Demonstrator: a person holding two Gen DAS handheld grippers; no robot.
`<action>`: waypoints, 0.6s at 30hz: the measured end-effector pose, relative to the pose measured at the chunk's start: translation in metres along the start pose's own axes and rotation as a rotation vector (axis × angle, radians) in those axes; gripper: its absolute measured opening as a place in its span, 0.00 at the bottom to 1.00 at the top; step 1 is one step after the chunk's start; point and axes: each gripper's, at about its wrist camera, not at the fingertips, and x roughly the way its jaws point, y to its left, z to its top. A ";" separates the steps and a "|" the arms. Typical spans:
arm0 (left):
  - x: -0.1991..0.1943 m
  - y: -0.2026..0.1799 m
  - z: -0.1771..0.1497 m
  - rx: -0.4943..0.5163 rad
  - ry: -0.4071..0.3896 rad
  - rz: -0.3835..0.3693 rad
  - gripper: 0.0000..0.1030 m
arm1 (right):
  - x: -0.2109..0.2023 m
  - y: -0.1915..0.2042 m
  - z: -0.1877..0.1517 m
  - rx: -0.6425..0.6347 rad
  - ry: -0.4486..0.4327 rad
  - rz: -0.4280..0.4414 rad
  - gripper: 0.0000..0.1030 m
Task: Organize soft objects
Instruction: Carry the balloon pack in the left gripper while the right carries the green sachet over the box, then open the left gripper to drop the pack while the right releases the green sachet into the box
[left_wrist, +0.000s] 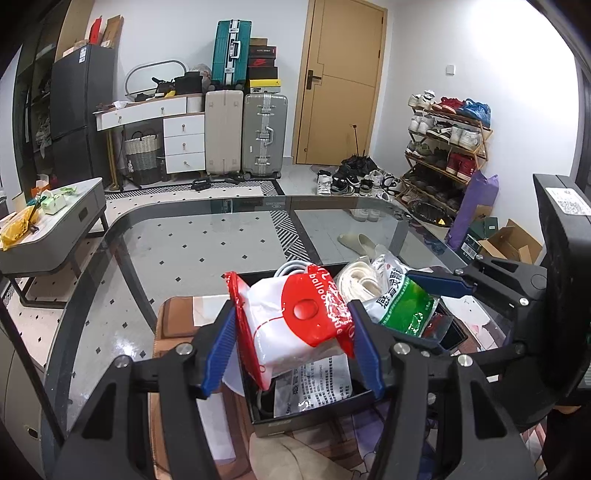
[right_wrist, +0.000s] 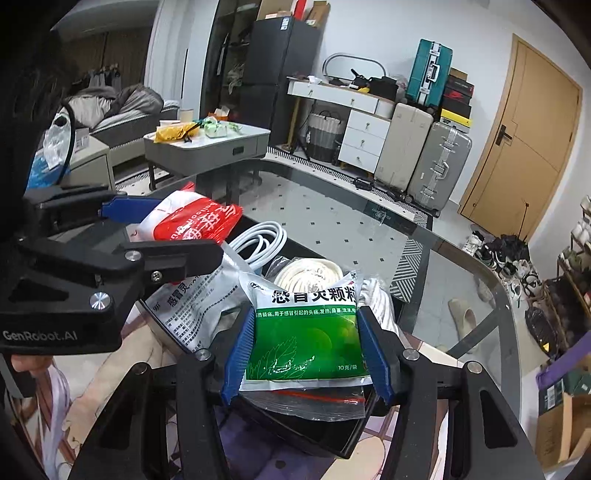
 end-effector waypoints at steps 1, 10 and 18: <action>0.001 0.000 0.000 0.003 0.002 -0.001 0.57 | 0.003 0.000 0.000 -0.007 0.008 -0.001 0.54; 0.013 -0.006 -0.002 0.024 0.028 -0.011 0.57 | 0.006 0.000 -0.001 -0.070 0.041 0.021 0.57; 0.017 -0.006 -0.007 0.034 0.045 -0.015 0.57 | -0.007 -0.002 -0.004 -0.086 -0.007 -0.020 0.86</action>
